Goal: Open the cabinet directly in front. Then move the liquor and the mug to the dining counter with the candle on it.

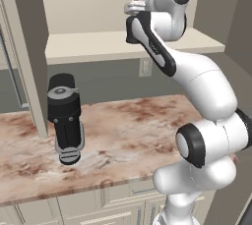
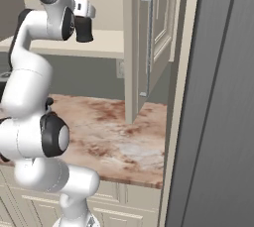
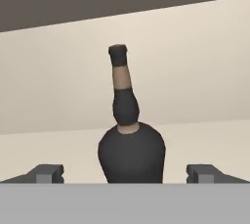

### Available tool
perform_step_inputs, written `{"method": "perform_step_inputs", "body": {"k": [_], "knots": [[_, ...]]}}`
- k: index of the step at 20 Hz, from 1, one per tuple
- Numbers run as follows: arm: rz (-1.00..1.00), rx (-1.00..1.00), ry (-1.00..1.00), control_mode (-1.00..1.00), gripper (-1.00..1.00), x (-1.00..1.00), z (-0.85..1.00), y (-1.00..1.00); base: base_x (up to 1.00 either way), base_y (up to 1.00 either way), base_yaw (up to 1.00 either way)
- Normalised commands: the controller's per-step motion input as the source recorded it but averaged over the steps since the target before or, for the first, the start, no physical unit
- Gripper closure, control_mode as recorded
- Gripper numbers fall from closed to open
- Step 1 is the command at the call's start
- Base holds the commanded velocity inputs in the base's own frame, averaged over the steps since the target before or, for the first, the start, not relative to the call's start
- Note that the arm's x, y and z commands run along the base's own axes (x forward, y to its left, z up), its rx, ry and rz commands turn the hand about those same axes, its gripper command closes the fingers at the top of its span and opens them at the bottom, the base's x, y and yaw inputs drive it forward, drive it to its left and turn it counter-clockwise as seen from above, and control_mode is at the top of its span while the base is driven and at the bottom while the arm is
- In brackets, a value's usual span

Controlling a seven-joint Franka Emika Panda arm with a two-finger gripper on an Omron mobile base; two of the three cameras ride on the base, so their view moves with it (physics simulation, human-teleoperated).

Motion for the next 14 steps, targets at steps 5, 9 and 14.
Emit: {"method": "perform_step_inputs", "body": {"k": [5,9,14], "knots": [[-0.02,0.00,0.00,-1.00,-1.00,0.40,0.00,0.15,0.00,0.00,0.00],[-0.02,0.00,0.00,-1.00,-1.00,0.36,0.00,0.07,0.00,0.00,0.00],[-0.01,0.00,0.00,-1.00,-1.00,0.33,0.00,0.00,0.00,0.00,0.00]]}}
